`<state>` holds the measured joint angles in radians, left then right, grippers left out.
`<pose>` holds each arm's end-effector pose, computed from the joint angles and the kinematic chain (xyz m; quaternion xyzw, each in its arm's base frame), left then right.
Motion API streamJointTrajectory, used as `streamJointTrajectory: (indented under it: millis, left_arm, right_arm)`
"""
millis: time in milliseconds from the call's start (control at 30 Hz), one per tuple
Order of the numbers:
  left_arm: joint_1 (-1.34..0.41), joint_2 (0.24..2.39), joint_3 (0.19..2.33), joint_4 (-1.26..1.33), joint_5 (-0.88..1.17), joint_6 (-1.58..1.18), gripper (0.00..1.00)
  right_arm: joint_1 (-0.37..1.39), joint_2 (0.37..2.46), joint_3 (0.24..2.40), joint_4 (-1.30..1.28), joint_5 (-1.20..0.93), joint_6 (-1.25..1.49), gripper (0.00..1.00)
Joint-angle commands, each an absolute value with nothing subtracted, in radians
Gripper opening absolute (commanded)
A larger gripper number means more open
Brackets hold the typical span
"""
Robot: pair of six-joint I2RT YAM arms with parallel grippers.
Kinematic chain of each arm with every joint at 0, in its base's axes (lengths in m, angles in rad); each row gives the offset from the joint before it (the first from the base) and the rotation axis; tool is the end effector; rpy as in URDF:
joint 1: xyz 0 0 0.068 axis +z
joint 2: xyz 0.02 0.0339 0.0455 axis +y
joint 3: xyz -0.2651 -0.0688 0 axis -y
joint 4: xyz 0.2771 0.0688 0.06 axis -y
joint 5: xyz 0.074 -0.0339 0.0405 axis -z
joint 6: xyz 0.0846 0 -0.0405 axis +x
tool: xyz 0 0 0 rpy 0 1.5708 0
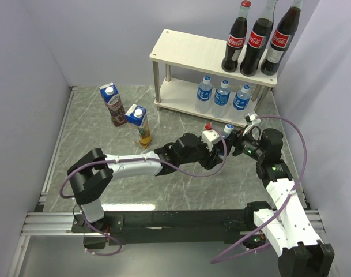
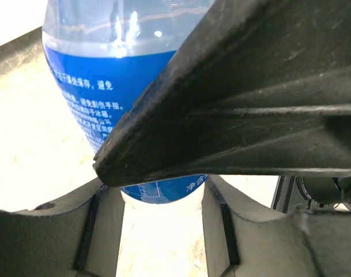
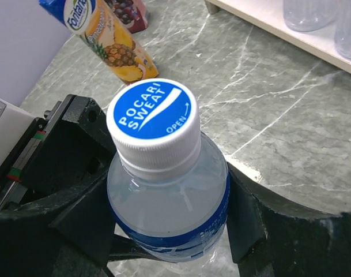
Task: Place and organize the beverage onto the shelf
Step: Adjust the drink.
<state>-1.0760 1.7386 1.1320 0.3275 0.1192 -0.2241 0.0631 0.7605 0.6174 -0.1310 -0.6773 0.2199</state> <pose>0.2181 -0.4255 0.2227 0.3620 0.7111 -0.4015 0.4495 0.2416 0.0684 0.2782 -0.1411 0.7652 0.3425 0.5265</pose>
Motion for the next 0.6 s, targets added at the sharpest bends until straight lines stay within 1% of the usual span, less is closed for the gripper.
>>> streamJointTrajectory:
  millis: [0, 100, 200, 567]
  left_arm:
    - [-1.071, 1.68, 1.103, 0.396, 0.127, -0.17, 0.0]
    - [-1.071, 1.675, 1.095, 0.402, 0.146, -0.16, 0.0]
    - [-1.071, 1.677, 1.094, 0.397, 0.158, -0.149, 0.0]
    - [-1.071, 1.675, 1.065, 0.41, 0.184, -0.135, 0.0]
  right_arm:
    - [0.067, 0.745, 0.693, -0.023, -0.765, 0.242, 0.72]
    - [0.066, 0.752, 0.695, -0.023, -0.781, 0.247, 0.76]
    - [0.064, 0.755, 0.696, -0.021, -0.796, 0.252, 0.77]
    - [0.052, 0.759, 0.703, -0.029, -0.798, 0.255, 0.8]
